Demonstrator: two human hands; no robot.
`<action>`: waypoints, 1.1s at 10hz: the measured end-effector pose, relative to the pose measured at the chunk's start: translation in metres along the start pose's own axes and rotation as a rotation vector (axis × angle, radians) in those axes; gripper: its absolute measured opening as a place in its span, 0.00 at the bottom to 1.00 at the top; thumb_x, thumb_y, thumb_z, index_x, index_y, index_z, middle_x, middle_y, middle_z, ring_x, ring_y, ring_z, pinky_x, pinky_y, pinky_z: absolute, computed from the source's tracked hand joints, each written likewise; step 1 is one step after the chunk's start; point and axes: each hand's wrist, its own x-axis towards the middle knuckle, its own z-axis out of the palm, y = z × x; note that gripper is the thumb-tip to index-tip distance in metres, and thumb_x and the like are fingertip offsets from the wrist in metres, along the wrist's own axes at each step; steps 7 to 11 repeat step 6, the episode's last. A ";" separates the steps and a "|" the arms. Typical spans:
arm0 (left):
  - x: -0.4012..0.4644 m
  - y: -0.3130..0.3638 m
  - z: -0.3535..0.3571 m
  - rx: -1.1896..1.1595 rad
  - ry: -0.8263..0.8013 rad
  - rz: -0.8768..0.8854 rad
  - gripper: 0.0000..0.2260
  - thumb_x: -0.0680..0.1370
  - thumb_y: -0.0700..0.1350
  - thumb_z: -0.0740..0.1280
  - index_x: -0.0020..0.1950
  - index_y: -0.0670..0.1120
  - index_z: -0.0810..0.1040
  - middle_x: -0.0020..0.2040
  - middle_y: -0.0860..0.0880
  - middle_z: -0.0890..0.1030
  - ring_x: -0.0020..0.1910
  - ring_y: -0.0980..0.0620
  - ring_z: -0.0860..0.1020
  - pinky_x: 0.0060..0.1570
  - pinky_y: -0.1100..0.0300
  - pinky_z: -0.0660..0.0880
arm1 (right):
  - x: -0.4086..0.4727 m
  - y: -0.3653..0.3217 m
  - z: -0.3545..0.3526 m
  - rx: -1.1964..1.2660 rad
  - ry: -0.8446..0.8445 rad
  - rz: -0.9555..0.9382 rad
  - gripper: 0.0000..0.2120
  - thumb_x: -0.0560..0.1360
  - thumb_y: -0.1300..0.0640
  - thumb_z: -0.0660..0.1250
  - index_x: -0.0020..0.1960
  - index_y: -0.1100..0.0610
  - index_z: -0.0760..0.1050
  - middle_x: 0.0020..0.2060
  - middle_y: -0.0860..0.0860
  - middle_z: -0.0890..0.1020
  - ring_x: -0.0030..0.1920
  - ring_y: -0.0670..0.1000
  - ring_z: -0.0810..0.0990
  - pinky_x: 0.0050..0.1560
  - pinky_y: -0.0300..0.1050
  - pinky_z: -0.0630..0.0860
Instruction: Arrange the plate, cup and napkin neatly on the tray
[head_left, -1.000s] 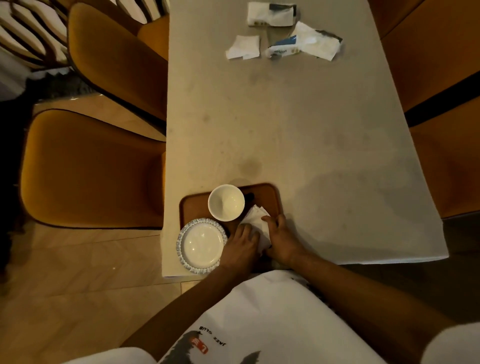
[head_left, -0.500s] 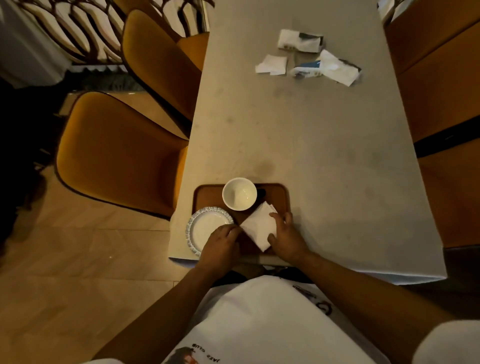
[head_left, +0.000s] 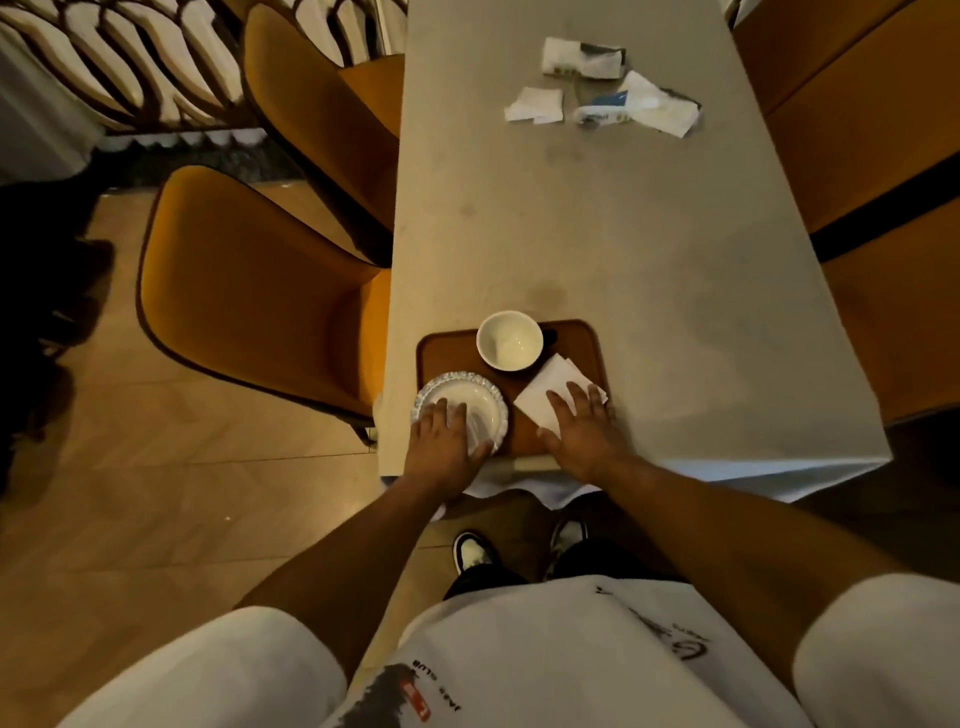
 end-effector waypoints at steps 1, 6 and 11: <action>-0.011 0.004 -0.001 0.013 0.026 -0.032 0.36 0.78 0.66 0.54 0.79 0.46 0.55 0.79 0.39 0.58 0.78 0.38 0.55 0.75 0.40 0.54 | -0.005 -0.007 0.004 -0.064 -0.033 -0.036 0.33 0.80 0.38 0.51 0.80 0.49 0.46 0.81 0.54 0.46 0.80 0.61 0.42 0.77 0.63 0.43; -0.026 0.021 -0.045 0.229 -0.110 0.058 0.25 0.81 0.60 0.53 0.71 0.46 0.70 0.71 0.40 0.72 0.69 0.40 0.69 0.68 0.43 0.65 | -0.013 -0.016 -0.026 -0.069 -0.276 -0.030 0.29 0.80 0.43 0.58 0.75 0.56 0.60 0.75 0.59 0.65 0.75 0.63 0.61 0.75 0.60 0.58; -0.026 0.021 -0.045 0.229 -0.110 0.058 0.25 0.81 0.60 0.53 0.71 0.46 0.70 0.71 0.40 0.72 0.69 0.40 0.69 0.68 0.43 0.65 | -0.013 -0.016 -0.026 -0.069 -0.276 -0.030 0.29 0.80 0.43 0.58 0.75 0.56 0.60 0.75 0.59 0.65 0.75 0.63 0.61 0.75 0.60 0.58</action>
